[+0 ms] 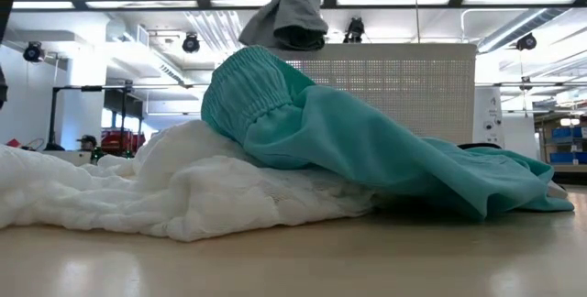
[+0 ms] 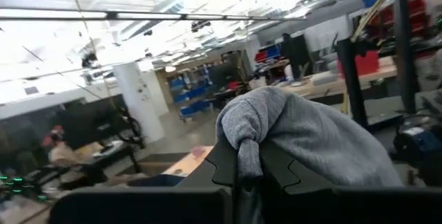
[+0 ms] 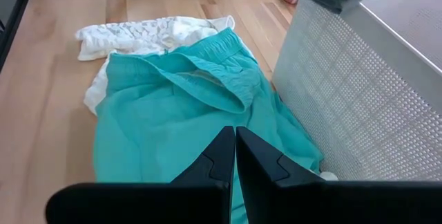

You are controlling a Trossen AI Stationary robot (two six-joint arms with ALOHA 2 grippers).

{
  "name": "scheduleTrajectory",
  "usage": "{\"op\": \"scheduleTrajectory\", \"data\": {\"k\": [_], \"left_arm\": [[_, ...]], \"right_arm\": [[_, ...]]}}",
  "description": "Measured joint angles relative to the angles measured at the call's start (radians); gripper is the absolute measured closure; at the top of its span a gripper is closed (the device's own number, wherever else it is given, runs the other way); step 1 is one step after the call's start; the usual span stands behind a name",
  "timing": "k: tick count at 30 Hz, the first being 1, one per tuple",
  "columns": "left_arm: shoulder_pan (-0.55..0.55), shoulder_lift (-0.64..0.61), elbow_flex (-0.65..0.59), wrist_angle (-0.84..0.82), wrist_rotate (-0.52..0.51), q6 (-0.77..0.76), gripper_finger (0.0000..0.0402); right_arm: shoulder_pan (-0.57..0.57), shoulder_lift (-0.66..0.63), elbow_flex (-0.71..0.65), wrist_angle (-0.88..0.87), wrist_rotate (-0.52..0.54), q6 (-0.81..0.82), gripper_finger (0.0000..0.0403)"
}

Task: Sort clothes
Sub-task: Put the gray shirt into the white laundry bin

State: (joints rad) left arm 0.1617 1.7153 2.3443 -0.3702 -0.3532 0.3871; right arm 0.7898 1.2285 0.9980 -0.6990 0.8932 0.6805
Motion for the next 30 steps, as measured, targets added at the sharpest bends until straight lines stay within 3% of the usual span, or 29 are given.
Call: {"op": "scheduleTrajectory", "data": {"k": [5,19,30], "left_arm": [[0.064,0.048,-0.002,-0.008,0.083,-0.071,0.0396],[0.185,0.272,-0.004,-0.214,0.123,-0.164,0.0396],[0.208,0.45,-0.004,-0.372,0.181,-0.18,0.0396]], "right_arm": [[0.0,0.0,-0.005,0.001,0.004,0.0,0.0403],[0.0,0.0,-0.008,0.0,0.018,-0.003,0.0403],[0.0,0.0,-0.03,0.002,0.024,0.009,0.0403]]}}
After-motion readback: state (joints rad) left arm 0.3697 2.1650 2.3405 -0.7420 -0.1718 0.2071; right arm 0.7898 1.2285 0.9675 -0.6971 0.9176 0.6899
